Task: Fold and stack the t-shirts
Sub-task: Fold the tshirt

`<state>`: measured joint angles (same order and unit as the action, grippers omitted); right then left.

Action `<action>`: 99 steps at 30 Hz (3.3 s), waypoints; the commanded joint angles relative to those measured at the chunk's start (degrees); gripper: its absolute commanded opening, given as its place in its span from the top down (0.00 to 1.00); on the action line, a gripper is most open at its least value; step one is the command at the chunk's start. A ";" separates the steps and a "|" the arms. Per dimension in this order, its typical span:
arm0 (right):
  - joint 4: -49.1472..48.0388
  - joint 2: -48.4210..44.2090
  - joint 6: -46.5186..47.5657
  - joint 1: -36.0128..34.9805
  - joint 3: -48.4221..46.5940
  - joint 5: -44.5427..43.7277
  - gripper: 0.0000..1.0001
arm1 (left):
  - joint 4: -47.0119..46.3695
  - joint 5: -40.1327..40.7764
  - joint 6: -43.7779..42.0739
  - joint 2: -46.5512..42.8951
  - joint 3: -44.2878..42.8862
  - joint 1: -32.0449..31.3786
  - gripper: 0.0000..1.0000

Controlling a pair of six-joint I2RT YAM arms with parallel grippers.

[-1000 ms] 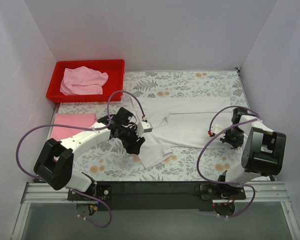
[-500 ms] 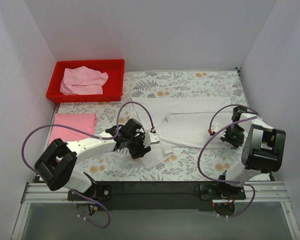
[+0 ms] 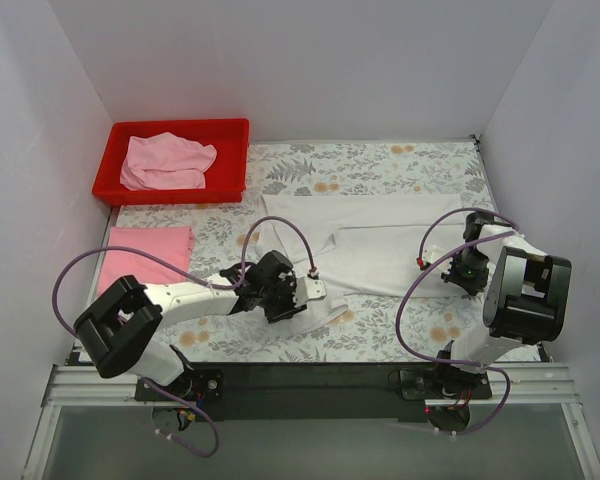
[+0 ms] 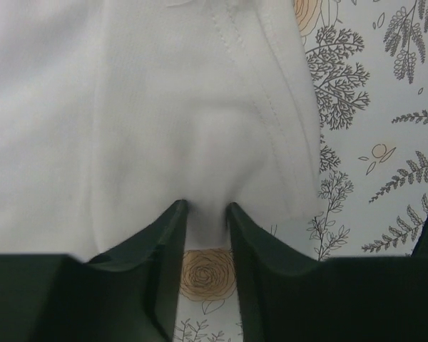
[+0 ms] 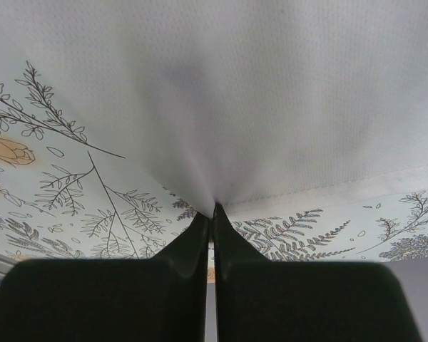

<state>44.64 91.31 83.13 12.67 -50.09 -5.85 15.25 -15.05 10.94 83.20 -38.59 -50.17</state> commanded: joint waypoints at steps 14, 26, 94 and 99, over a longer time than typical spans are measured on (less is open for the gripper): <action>7.83 -6.04 0.71 0.78 5.17 3.47 0.99 | 28.32 -8.41 -2.76 -10.13 -4.30 -0.11 1.00; 16.26 -2.46 0.01 0.96 -8.88 7.43 0.99 | 32.93 -13.25 -6.01 -6.65 -20.47 17.11 1.00; 12.93 27.08 -8.07 -7.13 -44.57 2.51 0.97 | 23.86 -9.21 -11.20 21.83 -39.54 28.55 0.98; 12.75 27.08 -11.32 -6.78 -46.15 1.19 0.52 | 24.56 -7.80 -6.39 23.32 -44.02 29.25 0.79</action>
<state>57.71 118.58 73.93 5.65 -93.23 -3.27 39.83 -23.73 1.58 106.83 -78.32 -22.04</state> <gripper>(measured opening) 0.443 0.187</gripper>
